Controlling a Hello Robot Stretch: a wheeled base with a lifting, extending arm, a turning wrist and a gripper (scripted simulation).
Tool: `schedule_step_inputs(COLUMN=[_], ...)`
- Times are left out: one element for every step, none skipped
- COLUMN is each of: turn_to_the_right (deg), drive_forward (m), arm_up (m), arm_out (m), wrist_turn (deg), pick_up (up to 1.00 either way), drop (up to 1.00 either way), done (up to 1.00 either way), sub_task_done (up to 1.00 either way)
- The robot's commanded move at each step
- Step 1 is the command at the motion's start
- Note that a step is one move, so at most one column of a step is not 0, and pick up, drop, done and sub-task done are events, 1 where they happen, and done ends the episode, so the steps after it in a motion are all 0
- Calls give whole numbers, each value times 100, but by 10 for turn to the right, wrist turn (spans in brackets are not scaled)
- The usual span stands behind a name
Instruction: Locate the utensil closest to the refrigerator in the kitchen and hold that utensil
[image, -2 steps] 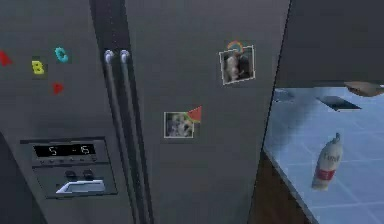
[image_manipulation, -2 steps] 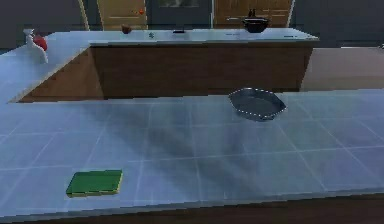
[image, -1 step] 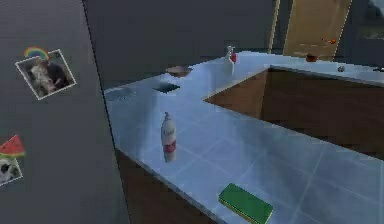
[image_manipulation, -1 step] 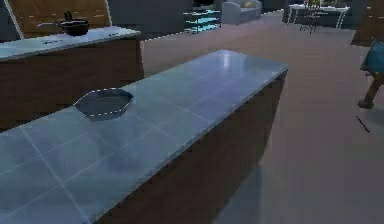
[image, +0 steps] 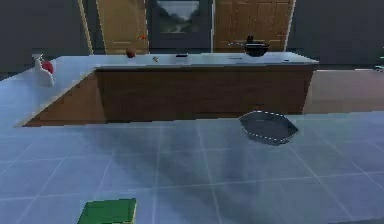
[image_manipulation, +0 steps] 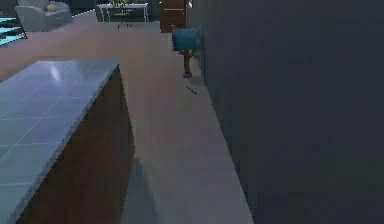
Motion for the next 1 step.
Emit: schedule_step_inputs(turn_to_the_right=[450], drive_forward=[0], arm_up=[0], arm_out=[0], wrist_turn=[0], pick_up=[0], drop=[0], done=[0], sub_task_done=[0])
